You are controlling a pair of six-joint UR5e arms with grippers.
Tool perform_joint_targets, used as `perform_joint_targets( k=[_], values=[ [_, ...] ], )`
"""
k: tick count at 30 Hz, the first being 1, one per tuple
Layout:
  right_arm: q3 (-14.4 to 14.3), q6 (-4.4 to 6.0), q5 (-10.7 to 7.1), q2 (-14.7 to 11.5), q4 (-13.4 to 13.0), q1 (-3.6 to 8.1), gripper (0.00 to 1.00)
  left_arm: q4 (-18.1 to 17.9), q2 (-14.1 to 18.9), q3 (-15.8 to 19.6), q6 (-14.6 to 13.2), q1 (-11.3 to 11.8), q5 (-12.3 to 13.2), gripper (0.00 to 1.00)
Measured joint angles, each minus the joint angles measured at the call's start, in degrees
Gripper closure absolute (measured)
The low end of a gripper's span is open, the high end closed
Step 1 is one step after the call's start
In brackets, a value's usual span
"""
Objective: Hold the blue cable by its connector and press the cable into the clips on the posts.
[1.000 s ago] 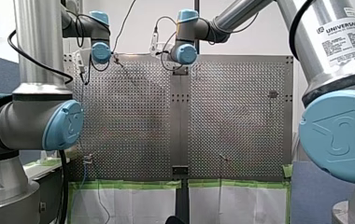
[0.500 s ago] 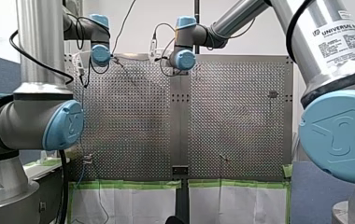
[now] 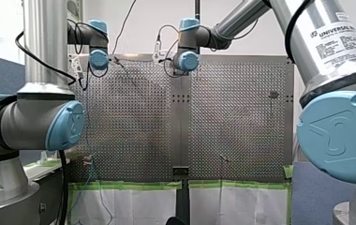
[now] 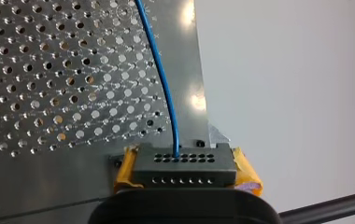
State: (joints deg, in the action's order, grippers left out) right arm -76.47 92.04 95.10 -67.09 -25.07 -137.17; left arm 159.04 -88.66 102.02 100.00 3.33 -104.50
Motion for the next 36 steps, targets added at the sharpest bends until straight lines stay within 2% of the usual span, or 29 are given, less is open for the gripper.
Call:
perform_joint_targets(
  k=[16,23,29,36],
  values=[
    [-0.02,-0.04,-0.19,0.1,0.24,1.72,1.0,-0.04,-0.94,-0.04,0.1,1.44,1.37,1.0],
    [-0.01,-0.22,-0.09,0.5,0.08,2.97,1.0,-0.6,-2.65,-0.4,0.24,3.0,4.09,1.0],
    [-0.03,-0.44,-0.08,1.87,-0.01,3.8,1.0,-1.31,-2.81,-0.42,1.0,3.66,5.38,1.0],
    [0.02,-0.55,-0.08,2.31,-0.28,5.04,1.0,-3.38,-3.69,-0.72,1.91,4.31,6.86,1.0]
  ],
)
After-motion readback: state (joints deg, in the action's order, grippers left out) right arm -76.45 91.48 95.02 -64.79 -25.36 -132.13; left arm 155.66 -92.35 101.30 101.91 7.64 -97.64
